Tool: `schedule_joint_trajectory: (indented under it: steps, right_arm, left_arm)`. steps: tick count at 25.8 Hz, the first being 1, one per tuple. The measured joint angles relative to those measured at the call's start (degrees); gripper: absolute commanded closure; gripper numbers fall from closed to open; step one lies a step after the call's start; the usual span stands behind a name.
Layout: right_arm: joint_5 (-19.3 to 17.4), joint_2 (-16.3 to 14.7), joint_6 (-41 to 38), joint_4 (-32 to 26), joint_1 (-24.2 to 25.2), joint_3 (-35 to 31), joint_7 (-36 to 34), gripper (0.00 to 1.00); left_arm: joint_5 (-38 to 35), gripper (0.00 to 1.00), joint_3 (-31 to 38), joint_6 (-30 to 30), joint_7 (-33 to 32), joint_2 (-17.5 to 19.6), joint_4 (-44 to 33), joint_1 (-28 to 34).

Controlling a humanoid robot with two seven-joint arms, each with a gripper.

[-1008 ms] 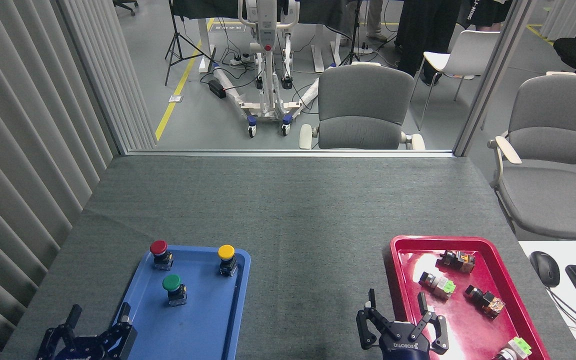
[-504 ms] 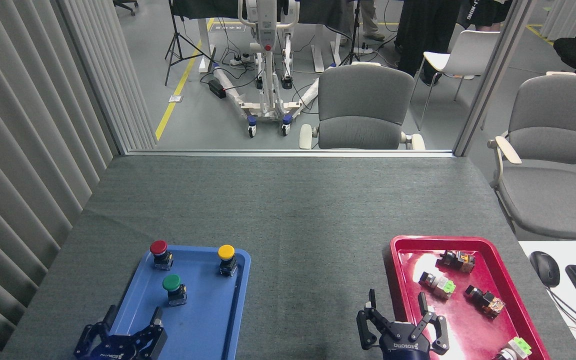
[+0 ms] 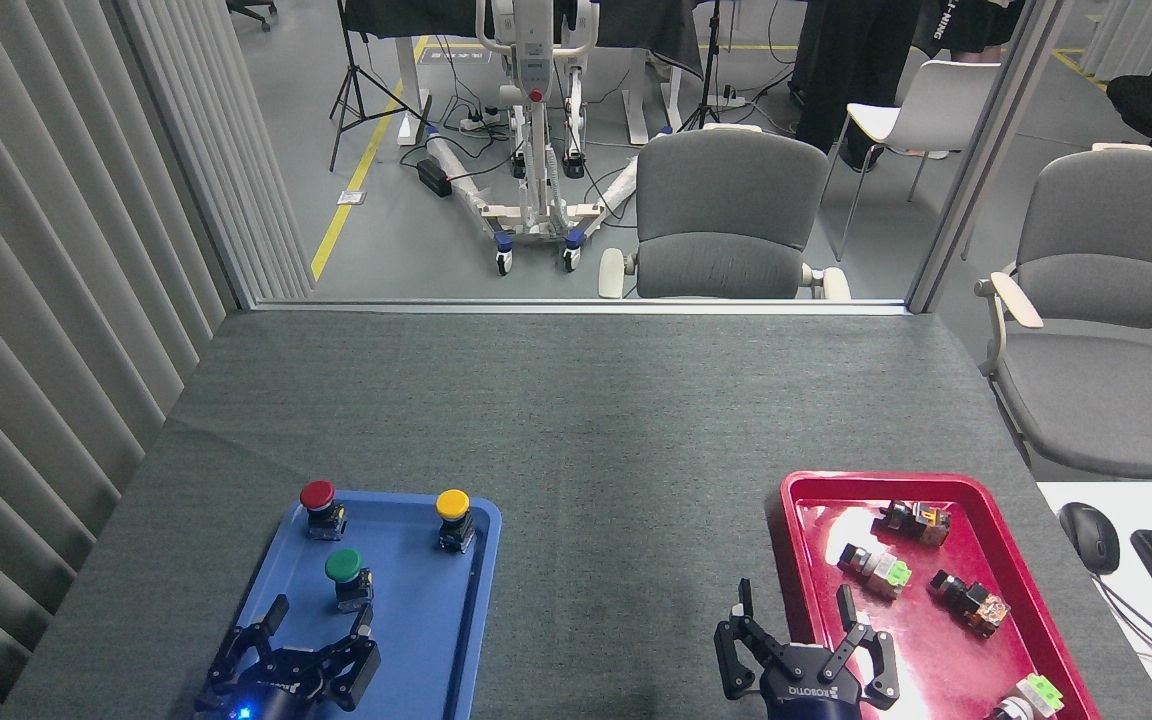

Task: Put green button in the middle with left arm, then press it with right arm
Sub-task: 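Reach the left gripper to the green button and grasp it, then lift the green button with the left gripper toward the table middle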

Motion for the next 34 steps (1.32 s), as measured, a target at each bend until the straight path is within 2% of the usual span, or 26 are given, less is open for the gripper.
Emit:
schedule_joint_trajectory:
  steps: [2, 4, 16, 25, 27, 30, 34]
  right_arm:
    - [0.00, -0.07, -0.05, 0.00, 0.02, 0.00, 0.01, 0.01]
    - [0.00, -0.12, -0.06, 0.00, 0.05, 0.00, 0.03, 0.01]
    - [-0.03, 0.12, -0.10, 0.00, 0.08, 0.00, 0.06, 0.01]
    - [0.00, 0.26, -0.10, 0.00, 0.09, 0.00, 0.07, 0.01]
    - [0.00, 0.26, -0.14, 0.00, 0.09, -0.01, 0.09, 0.01]
    - [0.00, 0.28, -0.19, 0.00, 0.09, 0.00, 0.18, 0.01]
    - [0.00, 0.28, -0.19, 0.00, 0.08, -0.01, 0.35, 0.01]
  left_arm:
    - [-0.02, 0.04, -0.50, -0.09, 0.05, -0.05, 1.99, -1.51]
    - [-0.03, 0.09, -0.88, -0.17, 0.06, -0.08, 3.58, -2.67]
    - [0.05, 0.10, -1.25, -0.02, 0.34, -0.23, 5.97, -5.04]
    - [0.05, 0.14, -1.37, -0.01, 0.34, -0.51, 8.38, -6.91]
    - [0.05, 0.18, -1.37, -0.01, 0.48, -0.52, 8.96, -7.40]
    - [0.04, 0.42, -1.39, -0.01, 1.01, -0.50, 9.33, -7.68]
    - [0.04, 0.66, -1.44, -0.05, 1.43, -0.29, 9.46, -7.74]
